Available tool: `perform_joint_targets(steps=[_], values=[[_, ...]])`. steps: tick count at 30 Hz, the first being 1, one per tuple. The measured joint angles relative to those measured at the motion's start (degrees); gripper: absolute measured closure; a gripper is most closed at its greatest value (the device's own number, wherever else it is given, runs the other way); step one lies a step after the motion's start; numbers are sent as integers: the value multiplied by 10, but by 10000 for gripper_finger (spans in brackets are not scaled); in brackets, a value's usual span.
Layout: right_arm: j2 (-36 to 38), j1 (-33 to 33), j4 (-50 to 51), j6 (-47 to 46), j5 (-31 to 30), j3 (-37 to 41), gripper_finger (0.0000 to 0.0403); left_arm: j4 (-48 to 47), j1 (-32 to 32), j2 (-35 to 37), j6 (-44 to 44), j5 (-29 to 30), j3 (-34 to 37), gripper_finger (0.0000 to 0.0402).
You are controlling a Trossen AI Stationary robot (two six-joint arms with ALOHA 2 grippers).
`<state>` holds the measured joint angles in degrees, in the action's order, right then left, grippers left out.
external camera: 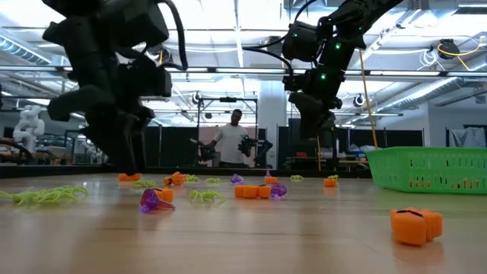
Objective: Sort Halloween decoration
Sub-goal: Put the green spider toy into the yellow bin
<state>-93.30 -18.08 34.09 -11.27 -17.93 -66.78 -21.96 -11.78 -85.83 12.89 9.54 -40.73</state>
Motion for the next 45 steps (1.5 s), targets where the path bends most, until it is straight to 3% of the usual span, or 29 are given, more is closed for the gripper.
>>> perform_joint_targets(steps=[18, 30, 38, 45], values=[[0, 3, 5, 0, 1, 0, 284, 41, 6, -48, 2, -22, -1, 247], [0, 9, 5, 3, 2, 0, 284, 54, 4, -44, -18, -26, -3, 342], [26, 48, 5, 36, 1, 0, 284, 177, 10, -44, -86, -19, -28, 344], [36, 126, -2, 30, 35, 3, 284, 254, 9, -53, -156, -28, -29, 304]])
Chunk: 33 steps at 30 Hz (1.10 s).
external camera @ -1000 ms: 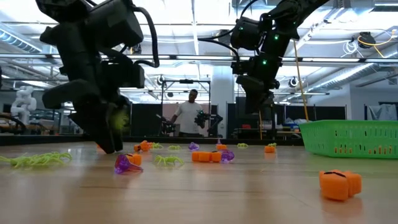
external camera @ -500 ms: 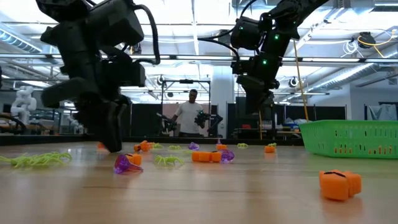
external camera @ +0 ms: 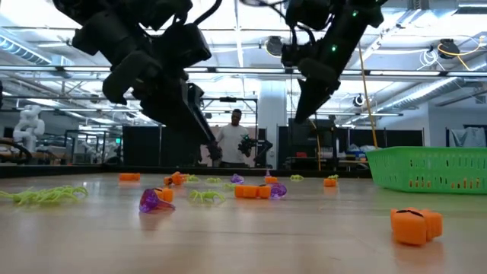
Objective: Sort Halloween decoration
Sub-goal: Put the green spider toy into the yellow bin
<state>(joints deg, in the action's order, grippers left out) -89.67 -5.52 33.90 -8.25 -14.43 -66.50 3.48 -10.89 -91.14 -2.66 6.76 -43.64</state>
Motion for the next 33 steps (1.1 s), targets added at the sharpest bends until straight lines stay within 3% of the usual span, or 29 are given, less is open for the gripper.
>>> perform_joint_targets(steps=[8, 13, 24, 33], values=[[-3, 97, -214, -6, 58, 80, 284, 5, -2, -19, -11, -4, 0, 286], [-24, 145, -355, -31, 63, 118, 283, 5, -11, -19, 6, -9, 0, 285], [-147, 163, -432, -73, 23, 110, 246, -13, -49, -19, 79, -5, 0, 285], [-215, 165, -514, -14, 55, 110, 234, -12, -77, -19, 99, 67, 0, 285]])
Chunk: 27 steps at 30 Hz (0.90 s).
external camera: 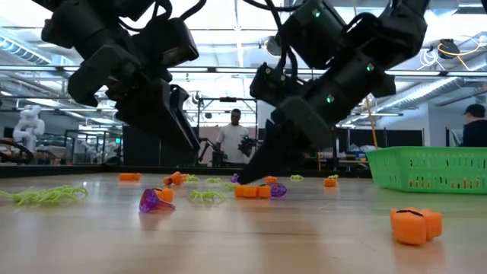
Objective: Sort Halloween decoration
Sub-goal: Put the green spider toy into the yellow bin
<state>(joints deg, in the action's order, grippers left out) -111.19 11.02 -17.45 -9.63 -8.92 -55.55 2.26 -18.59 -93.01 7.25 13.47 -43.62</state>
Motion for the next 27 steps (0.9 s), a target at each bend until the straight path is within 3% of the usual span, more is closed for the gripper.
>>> perform_joint_targets(steps=[14, 27], values=[[-22, 0, -29, 22, -32, -1, 234, 4, 0, 0, 45, 53, 3, 285], [-22, -5, -27, 28, -30, -1, 234, 55, 2, -62, 44, 56, 12, 285]])
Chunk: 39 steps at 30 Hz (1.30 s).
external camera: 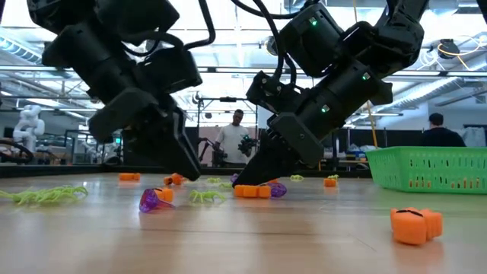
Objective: Sort Halloween decoration
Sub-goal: Put the green spider toy into the yellow bin
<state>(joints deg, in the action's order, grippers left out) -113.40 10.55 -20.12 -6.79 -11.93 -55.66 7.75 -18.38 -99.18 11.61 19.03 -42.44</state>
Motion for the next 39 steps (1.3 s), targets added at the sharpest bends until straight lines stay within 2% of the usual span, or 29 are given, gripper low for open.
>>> perform_joint_targets(steps=[11, 23, 30, 39], values=[[0, -4, 1, 0, 3, 0, 234, 9, 27, -5, -14, -19, 0, 285], [0, -19, -2, -62, 47, 0, 234, 8, 41, -5, -16, -62, 0, 285], [-10, -19, -18, -44, 46, 0, 234, 8, 44, -5, -16, -70, 0, 285], [-24, -19, -36, -30, 45, -1, 272, 8, 49, -5, -15, -81, 0, 285]])
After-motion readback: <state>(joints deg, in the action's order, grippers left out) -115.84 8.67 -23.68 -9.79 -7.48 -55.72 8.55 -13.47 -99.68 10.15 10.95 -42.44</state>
